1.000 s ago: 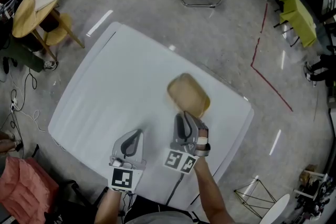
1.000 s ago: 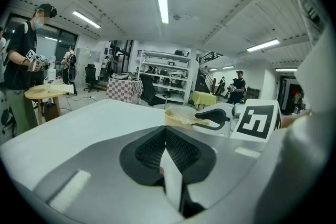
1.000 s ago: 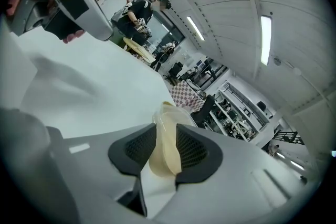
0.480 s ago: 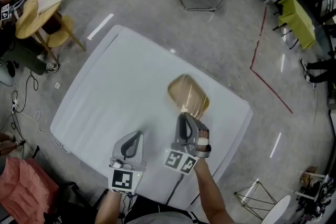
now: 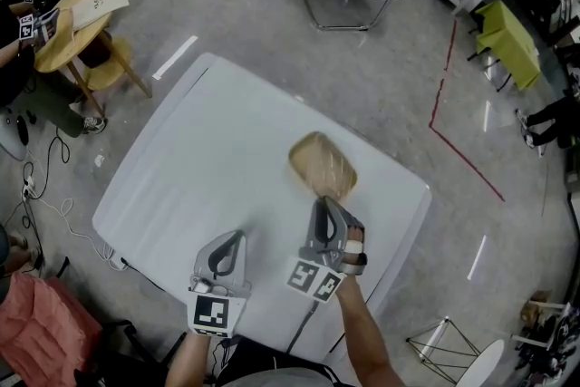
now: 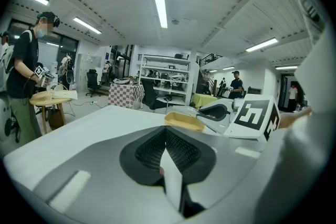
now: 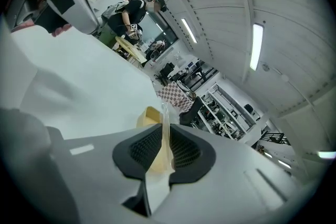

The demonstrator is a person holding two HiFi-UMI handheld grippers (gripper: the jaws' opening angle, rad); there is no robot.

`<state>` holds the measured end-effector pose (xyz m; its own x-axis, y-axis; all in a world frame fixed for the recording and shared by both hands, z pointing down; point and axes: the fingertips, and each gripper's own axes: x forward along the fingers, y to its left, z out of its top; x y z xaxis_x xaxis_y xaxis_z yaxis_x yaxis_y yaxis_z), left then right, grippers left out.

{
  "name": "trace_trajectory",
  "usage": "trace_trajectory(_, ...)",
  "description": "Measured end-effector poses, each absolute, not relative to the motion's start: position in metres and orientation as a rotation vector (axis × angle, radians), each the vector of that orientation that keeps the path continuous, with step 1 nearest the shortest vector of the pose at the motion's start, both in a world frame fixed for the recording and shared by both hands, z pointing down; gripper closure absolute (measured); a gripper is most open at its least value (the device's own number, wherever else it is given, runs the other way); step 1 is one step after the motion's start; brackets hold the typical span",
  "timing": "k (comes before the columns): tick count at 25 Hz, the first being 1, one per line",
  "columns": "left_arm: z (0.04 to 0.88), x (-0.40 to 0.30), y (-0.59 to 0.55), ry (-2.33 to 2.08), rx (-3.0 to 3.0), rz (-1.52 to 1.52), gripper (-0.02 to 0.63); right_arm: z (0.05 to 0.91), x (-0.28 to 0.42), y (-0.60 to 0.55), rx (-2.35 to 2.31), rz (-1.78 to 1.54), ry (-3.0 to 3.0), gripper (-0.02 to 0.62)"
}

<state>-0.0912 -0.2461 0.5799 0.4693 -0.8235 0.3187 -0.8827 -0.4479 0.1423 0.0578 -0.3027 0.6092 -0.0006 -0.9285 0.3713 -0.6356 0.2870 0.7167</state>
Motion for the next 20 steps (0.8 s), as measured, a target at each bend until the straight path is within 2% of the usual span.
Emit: trace_trajectory(20,0.511,-0.102,-0.199,-1.539,2.506,0.257,0.594,0.515,0.061,-0.251,1.646,-0.427,-1.852,0.561)
